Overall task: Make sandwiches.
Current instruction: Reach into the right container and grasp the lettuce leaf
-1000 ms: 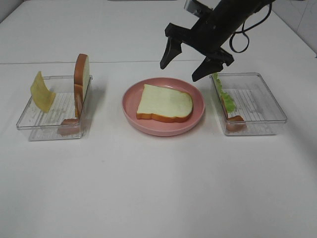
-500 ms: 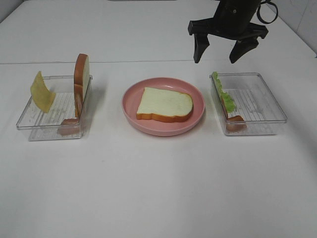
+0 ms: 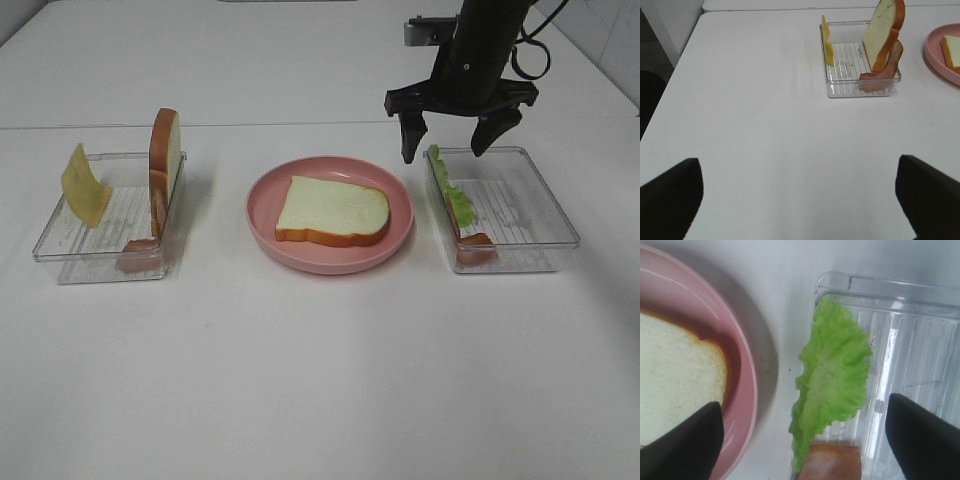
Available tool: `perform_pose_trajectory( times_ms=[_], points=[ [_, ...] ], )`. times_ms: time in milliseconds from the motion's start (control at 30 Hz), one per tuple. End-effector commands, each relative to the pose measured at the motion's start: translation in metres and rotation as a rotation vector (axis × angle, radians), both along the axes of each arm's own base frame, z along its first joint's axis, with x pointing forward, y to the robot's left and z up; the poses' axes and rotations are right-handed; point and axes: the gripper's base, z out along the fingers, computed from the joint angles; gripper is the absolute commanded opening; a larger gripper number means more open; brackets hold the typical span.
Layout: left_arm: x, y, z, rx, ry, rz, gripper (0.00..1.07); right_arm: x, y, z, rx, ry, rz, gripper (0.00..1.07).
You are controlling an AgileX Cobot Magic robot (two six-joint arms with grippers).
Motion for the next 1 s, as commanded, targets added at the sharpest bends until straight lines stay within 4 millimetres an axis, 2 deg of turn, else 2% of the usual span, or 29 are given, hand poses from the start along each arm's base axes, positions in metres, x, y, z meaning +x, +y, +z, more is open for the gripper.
perform_pose_trajectory(
  times_ms=[33, 167, 233, 333, 400, 567, 600, 633, 667, 700, 733, 767, 800, 833, 1000],
  points=[
    [-0.0018, -0.0006, 0.0005, -0.009, -0.022, 0.002, 1.02, 0.0032, -0.0025, -0.0088, -0.009, 0.005, -0.016, 0.80],
    [-0.0018, -0.0006, 0.0005, -0.009, -0.022, 0.002, 1.02, 0.0035, -0.0024, -0.0122, -0.011, 0.012, -0.019, 0.77],
    [-0.0018, -0.0006, 0.0005, -0.009, -0.022, 0.002, 1.02, 0.0036, -0.0032, -0.0122, -0.019, 0.011, -0.022, 0.65],
    [-0.0018, -0.0006, 0.0005, -0.009, -0.022, 0.002, 1.02, 0.0036, -0.0032, -0.0127, -0.019, 0.013, -0.024, 0.62],
    [-0.0018, -0.0006, 0.0005, -0.009, -0.022, 0.002, 1.02, 0.0034, -0.0048, -0.0147, -0.039, 0.021, -0.020, 0.53],
    [-0.0018, -0.0006, 0.0005, -0.009, -0.022, 0.002, 1.02, 0.0031, -0.0048, -0.0148, -0.039, 0.024, -0.020, 0.43],
    [-0.0018, -0.0006, 0.0005, -0.009, -0.022, 0.002, 1.02, 0.0033, -0.0049, -0.0147, -0.040, 0.021, -0.019, 0.34],
    [-0.0018, -0.0006, 0.0005, -0.009, -0.022, 0.002, 1.02, 0.0033, -0.0049, -0.0147, -0.040, 0.021, -0.019, 0.34],
    [-0.0018, -0.0006, 0.0005, -0.009, -0.022, 0.002, 1.02, 0.0034, -0.0050, -0.0147, -0.041, 0.020, -0.019, 0.29],
    [-0.0018, -0.0006, 0.0005, -0.009, -0.022, 0.002, 1.02, 0.0038, -0.0056, -0.0147, -0.048, 0.016, -0.017, 0.16],
    [-0.0018, -0.0006, 0.0005, -0.009, -0.022, 0.002, 1.02, 0.0038, -0.0056, -0.0147, -0.048, 0.016, -0.017, 0.16],
    [-0.0018, -0.0006, 0.0005, -0.009, -0.022, 0.002, 1.02, 0.0037, -0.0057, -0.0147, -0.050, 0.017, -0.015, 0.05],
    [-0.0018, -0.0006, 0.0005, -0.009, -0.022, 0.002, 1.02, 0.0037, -0.0057, -0.0147, -0.050, 0.017, -0.015, 0.05],
    [-0.0018, -0.0006, 0.0005, -0.009, -0.022, 0.002, 1.02, 0.0037, -0.0057, -0.0147, -0.051, 0.016, -0.005, 0.00],
    [-0.0018, -0.0006, 0.0005, -0.009, -0.022, 0.002, 1.02, 0.0035, -0.0058, -0.0137, -0.051, 0.015, -0.006, 0.00]
  ],
)
